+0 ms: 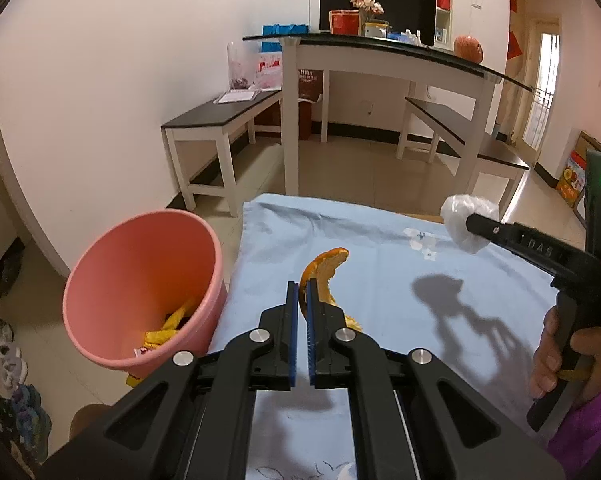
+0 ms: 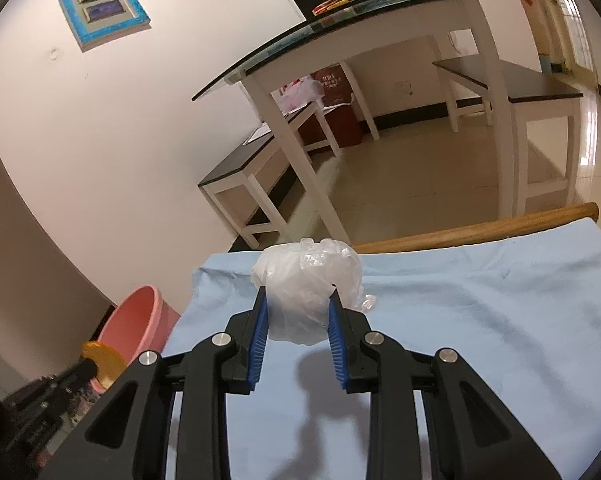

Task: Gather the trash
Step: 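Carry the orange peel and white bag with both tools over the pink bucket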

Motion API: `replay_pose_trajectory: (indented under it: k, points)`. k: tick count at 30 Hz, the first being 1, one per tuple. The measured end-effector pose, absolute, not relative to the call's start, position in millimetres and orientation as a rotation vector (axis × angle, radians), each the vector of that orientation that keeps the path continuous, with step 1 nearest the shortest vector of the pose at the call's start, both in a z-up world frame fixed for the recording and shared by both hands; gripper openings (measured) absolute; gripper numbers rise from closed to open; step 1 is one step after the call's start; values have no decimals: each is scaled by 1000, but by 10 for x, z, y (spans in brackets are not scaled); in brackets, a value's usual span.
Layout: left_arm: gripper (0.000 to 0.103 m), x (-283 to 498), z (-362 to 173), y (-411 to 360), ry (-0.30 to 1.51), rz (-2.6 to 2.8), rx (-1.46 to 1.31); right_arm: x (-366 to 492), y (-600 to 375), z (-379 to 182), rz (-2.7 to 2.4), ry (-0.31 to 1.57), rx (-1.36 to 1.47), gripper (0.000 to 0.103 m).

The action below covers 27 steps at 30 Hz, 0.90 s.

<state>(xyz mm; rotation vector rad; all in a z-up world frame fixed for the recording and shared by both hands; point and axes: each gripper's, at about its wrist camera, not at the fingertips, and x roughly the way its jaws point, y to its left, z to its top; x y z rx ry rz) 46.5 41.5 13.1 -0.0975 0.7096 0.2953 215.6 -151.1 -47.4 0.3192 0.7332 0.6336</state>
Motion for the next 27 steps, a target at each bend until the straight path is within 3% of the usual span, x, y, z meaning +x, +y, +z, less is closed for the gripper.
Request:
replay_pose_trajectory:
  k: [27]
  points:
    - [3, -28, 288, 1186, 628, 319, -195, 1227, -926, 29, 667, 627, 165, 27]
